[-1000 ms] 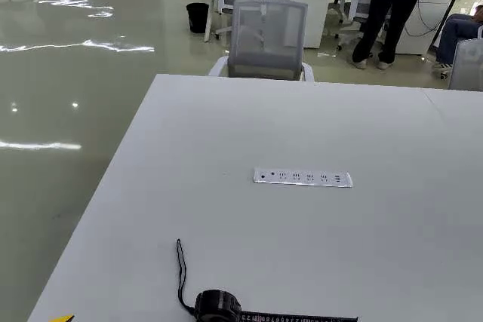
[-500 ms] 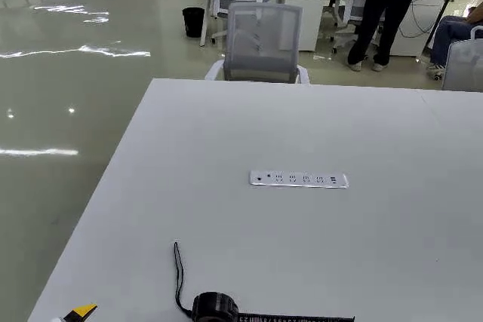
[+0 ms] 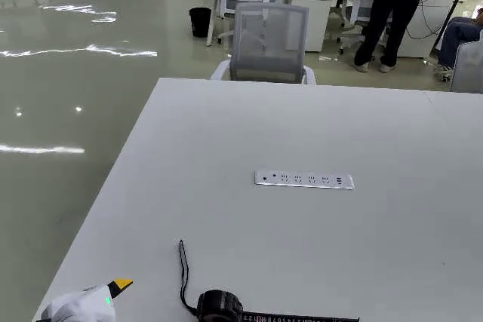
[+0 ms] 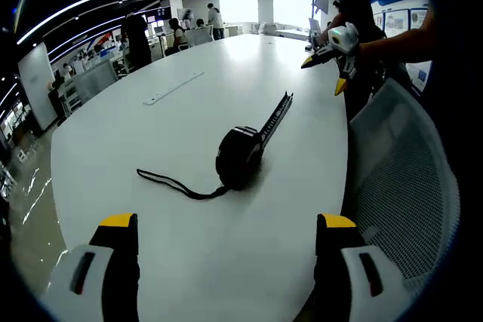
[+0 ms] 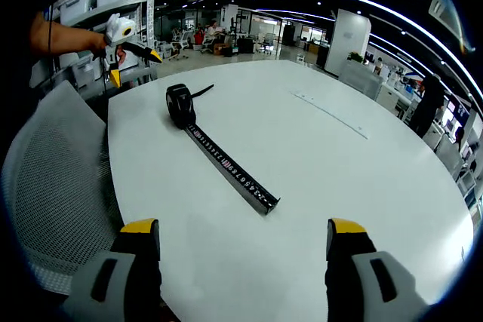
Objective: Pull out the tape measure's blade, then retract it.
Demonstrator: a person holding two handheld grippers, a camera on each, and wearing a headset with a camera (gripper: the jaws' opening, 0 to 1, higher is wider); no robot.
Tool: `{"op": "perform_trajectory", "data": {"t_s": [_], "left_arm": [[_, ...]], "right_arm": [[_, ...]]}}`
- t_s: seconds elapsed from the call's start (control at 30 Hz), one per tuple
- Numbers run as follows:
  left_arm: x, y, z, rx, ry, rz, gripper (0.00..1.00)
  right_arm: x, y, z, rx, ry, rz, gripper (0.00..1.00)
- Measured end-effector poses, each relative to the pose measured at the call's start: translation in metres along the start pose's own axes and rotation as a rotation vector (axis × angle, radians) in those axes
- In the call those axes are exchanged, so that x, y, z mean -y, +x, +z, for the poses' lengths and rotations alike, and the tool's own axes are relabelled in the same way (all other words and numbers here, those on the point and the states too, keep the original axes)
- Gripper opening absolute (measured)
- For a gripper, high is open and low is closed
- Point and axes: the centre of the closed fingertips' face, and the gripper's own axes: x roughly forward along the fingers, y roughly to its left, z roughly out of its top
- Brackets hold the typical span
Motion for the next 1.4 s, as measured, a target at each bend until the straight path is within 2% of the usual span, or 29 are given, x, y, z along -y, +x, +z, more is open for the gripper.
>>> {"op": "perform_trajectory", "data": {"t_s": [0.1,0.17,0.27,0.73,0.87,1.0,1.1,1.2,1.4], "left_arm": [[0.0,0.009,0.0,-0.018,0.039,-0.016,0.95],[0.002,0.016,0.0,-0.032,0.045,-0.032,0.95],[0.006,0.021,0.006,-0.049,0.062,-0.047,0.94],[0.003,0.05,0.027,-0.083,0.157,-0.089,0.78],[0.002,0.061,0.03,-0.1,0.183,-0.107,0.78],[0.005,0.074,0.031,-0.121,0.22,-0.141,0.75],[0.01,0.08,0.033,-0.123,0.252,-0.172,0.68],[0.008,0.088,0.03,-0.141,0.244,-0.196,0.64],[0.003,0.094,0.029,-0.173,0.272,-0.22,0.56]], "right_arm": [[0.001,0.006,0.008,-0.003,-0.023,0.01,0.92],[0.003,0.011,0.011,-0.004,-0.038,0.019,0.92],[0.004,0.018,0.015,-0.009,-0.057,0.031,0.9],[0.011,0.04,0.012,-0.068,-0.124,0.081,0.83],[0.013,0.047,0.011,-0.09,-0.146,0.095,0.79],[0.016,0.054,0.011,-0.103,-0.152,0.108,0.76],[0.017,0.059,0.009,-0.116,-0.152,0.119,0.73],[0.018,0.065,0.001,-0.152,-0.185,0.142,0.67],[0.018,0.072,0.005,-0.145,-0.185,0.175,0.57]]}}
